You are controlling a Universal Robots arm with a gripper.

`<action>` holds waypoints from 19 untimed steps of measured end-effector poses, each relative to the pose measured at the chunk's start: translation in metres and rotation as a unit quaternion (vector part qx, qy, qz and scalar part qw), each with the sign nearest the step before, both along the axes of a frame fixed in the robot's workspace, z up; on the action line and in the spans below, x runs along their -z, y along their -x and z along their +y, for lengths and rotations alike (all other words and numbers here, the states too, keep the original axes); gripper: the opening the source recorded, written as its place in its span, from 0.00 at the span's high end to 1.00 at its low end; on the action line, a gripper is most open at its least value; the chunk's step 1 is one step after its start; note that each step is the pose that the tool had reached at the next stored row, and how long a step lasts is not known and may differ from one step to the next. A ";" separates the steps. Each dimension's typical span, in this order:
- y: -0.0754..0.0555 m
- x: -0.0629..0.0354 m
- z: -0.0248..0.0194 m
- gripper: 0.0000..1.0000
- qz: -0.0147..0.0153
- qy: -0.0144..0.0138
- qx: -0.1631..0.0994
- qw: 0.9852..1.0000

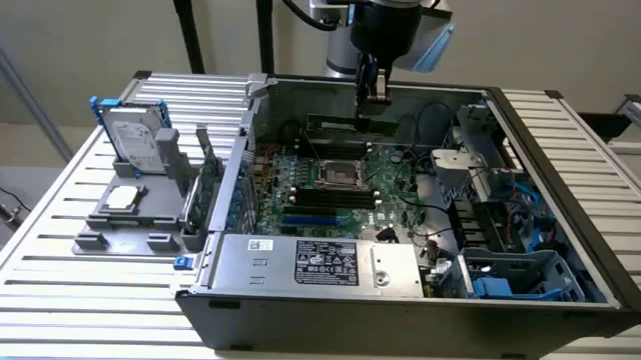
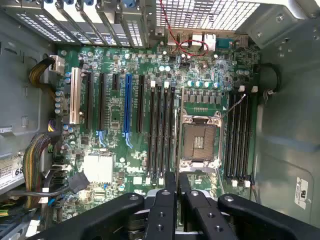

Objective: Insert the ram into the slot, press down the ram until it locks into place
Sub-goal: 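Insert the ram into the slot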

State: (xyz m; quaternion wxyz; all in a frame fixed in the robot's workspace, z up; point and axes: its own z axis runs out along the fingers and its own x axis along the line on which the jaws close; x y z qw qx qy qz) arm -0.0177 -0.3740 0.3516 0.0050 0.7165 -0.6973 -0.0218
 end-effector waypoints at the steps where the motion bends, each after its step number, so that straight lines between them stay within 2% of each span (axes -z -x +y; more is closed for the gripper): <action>1: 0.000 0.0000 0.0000 0.86 0.000 -0.002 0.000 1.000; 6: 0.000 0.0000 0.0000 0.86 0.000 -0.010 0.000 1.000; 7: 0.000 0.0000 0.0000 0.86 0.000 -0.011 0.000 1.000; 11: 0.000 0.0039 -0.0011 0.86 0.000 -0.010 0.000 1.000; 15: 0.000 0.0088 -0.0087 0.86 0.000 -0.010 0.000 1.000; 17: 0.000 0.0110 -0.0123 0.86 0.002 -0.010 -0.001 1.000; 19: 0.001 0.0144 -0.0142 0.86 0.002 -0.010 -0.002 1.000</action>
